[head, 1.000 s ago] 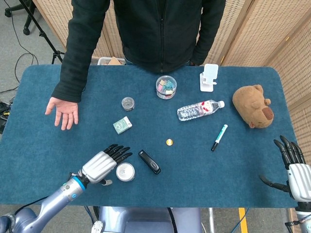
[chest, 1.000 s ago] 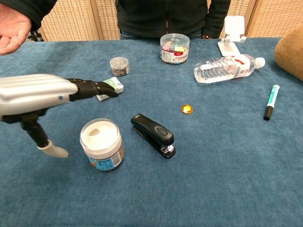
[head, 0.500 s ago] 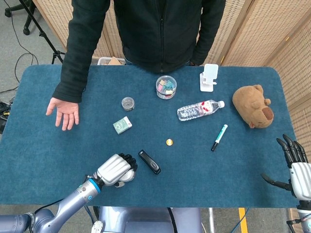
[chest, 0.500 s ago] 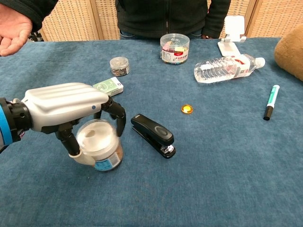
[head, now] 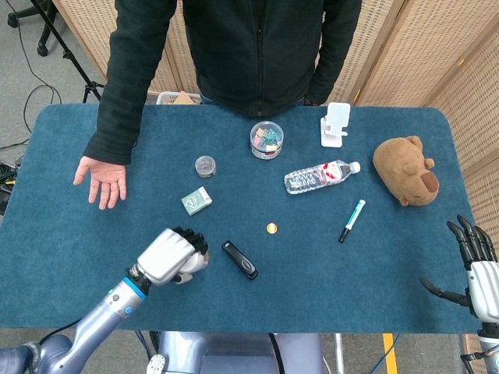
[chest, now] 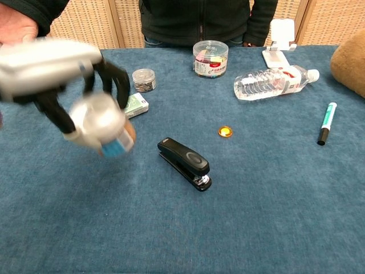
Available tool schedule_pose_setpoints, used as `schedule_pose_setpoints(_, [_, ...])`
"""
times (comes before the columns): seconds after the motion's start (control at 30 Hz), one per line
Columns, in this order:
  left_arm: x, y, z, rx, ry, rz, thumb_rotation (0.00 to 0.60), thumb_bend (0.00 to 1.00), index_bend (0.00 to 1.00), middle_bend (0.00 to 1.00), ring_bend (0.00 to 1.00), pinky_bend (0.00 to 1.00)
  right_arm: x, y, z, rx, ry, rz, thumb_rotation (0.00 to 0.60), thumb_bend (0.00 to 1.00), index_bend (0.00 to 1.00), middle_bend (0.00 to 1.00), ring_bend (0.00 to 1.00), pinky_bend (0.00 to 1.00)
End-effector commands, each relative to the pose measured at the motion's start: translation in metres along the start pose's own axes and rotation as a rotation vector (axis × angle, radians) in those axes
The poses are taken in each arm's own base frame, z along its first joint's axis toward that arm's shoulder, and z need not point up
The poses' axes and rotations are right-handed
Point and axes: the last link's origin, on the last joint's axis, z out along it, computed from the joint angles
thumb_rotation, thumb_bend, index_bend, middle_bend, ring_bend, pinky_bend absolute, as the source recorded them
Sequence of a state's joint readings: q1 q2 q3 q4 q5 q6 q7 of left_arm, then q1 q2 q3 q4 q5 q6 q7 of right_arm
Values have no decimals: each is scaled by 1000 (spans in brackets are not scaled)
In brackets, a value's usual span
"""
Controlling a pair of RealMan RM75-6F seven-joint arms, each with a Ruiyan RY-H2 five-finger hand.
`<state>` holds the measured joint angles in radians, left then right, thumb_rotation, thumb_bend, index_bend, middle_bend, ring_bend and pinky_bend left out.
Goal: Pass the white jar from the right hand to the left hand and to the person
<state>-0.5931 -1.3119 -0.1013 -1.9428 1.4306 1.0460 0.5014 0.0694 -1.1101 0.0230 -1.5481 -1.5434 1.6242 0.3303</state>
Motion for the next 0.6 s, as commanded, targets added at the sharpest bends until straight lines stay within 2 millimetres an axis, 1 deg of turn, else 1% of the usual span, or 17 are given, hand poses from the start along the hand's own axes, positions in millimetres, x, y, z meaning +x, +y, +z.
schedule_pose_setpoints(0.03, [49,-13,-5,31,121,32,600,198,620,552,420,533,0,0,0,-2,0,0,600,0,0,0,0,0])
schedule_pose_setpoints(0.1, [76,-27,-10,75,177,47,600,198,620,552,420,533,0,0,0,-5,-1,0,600,0,0,0,0,0])
schedule_pose_setpoints(0.17, [88,-35,-14,96,195,51,600,197,621,552,421,533,0,1,1,-6,-2,0,600,0,0,0,0,0])
schedule_pose_setpoints(0.27, [106,-53,-25,149,230,63,600,195,623,557,426,533,-1,0,1,-5,-4,1,600,0,0,0,0,0])
schedule_pose_setpoints(0.3, [113,-69,-33,199,250,82,600,195,623,558,428,533,-1,0,1,-1,-4,-3,600,0,0,0,0,0])
schedule_pose_setpoints(0.37, [116,-82,-40,236,253,77,600,194,624,559,428,533,-1,-1,1,4,0,-9,600,0,0,0,0,0])
schedule_pose_setpoints(0.47, [116,-101,-46,278,247,66,600,192,624,559,428,533,-1,-3,0,7,0,-10,600,0,0,0,0,0])
schedule_pose_setpoints(0.6, [107,-127,-49,337,223,68,600,191,625,559,428,533,-2,-2,1,4,-4,-9,600,0,0,0,0,0])
